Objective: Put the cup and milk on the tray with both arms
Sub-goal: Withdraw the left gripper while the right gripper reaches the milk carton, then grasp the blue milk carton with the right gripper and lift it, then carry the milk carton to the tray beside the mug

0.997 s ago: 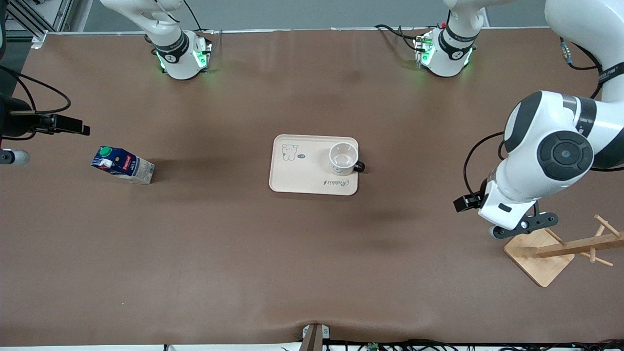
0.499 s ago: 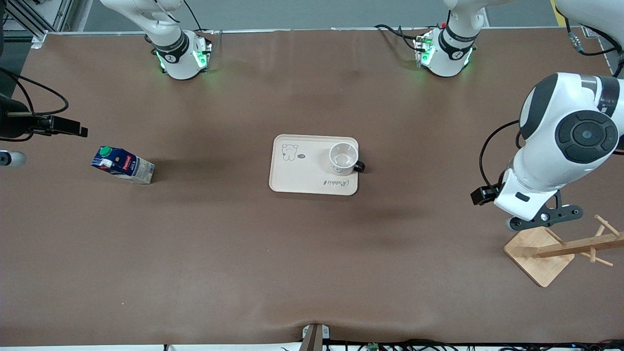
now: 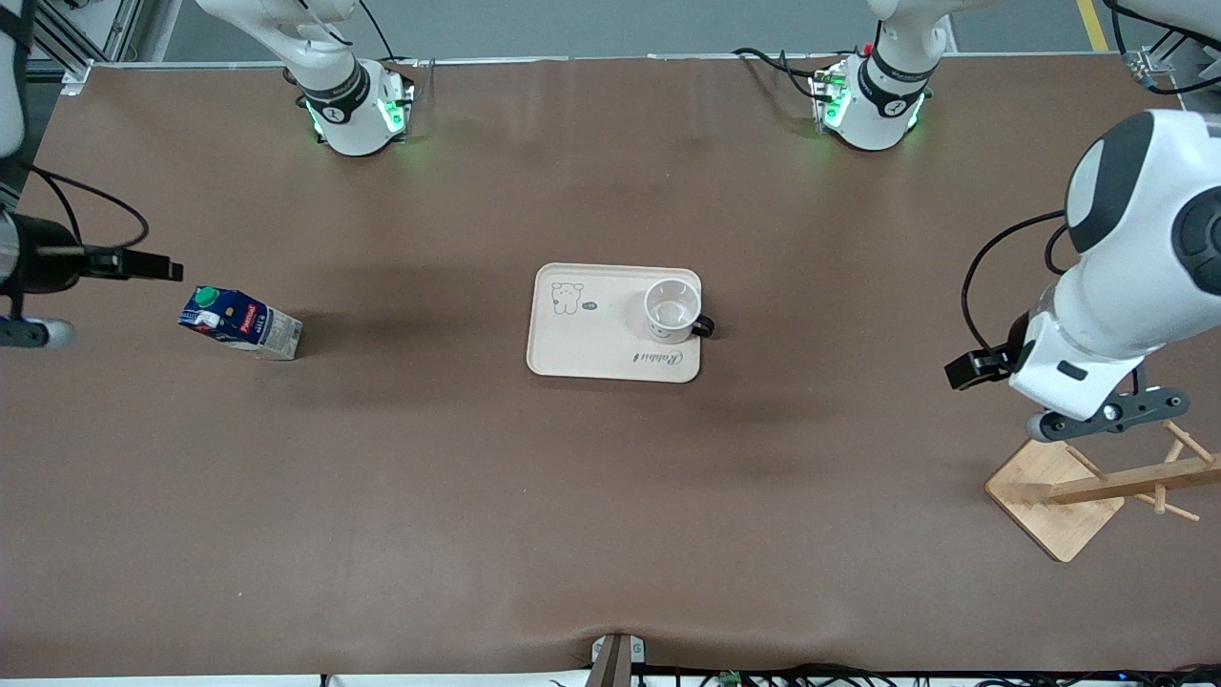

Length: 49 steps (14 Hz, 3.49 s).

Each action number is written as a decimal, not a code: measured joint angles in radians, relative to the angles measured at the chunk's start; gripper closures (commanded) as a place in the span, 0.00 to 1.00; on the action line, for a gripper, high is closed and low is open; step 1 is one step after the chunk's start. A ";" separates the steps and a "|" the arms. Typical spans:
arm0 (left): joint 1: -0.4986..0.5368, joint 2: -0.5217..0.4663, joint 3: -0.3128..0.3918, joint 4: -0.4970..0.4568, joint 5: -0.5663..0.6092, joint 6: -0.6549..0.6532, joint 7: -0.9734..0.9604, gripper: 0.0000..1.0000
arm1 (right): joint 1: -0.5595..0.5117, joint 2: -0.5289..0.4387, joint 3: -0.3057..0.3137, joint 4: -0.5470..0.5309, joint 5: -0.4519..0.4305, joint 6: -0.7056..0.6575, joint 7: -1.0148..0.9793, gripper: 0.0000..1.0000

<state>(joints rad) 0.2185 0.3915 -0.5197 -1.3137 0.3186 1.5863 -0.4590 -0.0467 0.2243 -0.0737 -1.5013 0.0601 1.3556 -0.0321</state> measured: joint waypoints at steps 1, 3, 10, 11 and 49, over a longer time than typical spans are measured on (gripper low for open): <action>0.001 -0.013 0.000 0.001 -0.009 -0.010 0.011 0.00 | 0.001 0.028 0.001 0.000 -0.003 0.006 0.000 0.00; 0.005 -0.045 0.008 0.002 -0.036 -0.020 0.055 0.00 | 0.000 0.086 0.000 0.000 -0.004 0.017 0.000 0.00; -0.180 -0.260 0.429 -0.093 -0.275 -0.066 0.337 0.00 | -0.037 0.157 -0.006 -0.007 -0.025 0.036 0.000 0.00; -0.195 -0.290 0.459 -0.123 -0.283 -0.067 0.348 0.00 | -0.049 0.159 -0.007 -0.023 -0.025 0.061 0.000 0.00; -0.257 -0.450 0.467 -0.287 -0.310 -0.105 0.266 0.00 | 0.415 0.167 0.027 -0.054 0.418 0.244 0.351 0.96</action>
<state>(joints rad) -0.0387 -0.0589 -0.0527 -1.6003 0.0087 1.4808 -0.1931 0.3679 0.3916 -0.0465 -1.5551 0.4784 1.5996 0.3188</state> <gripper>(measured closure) 0.000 0.374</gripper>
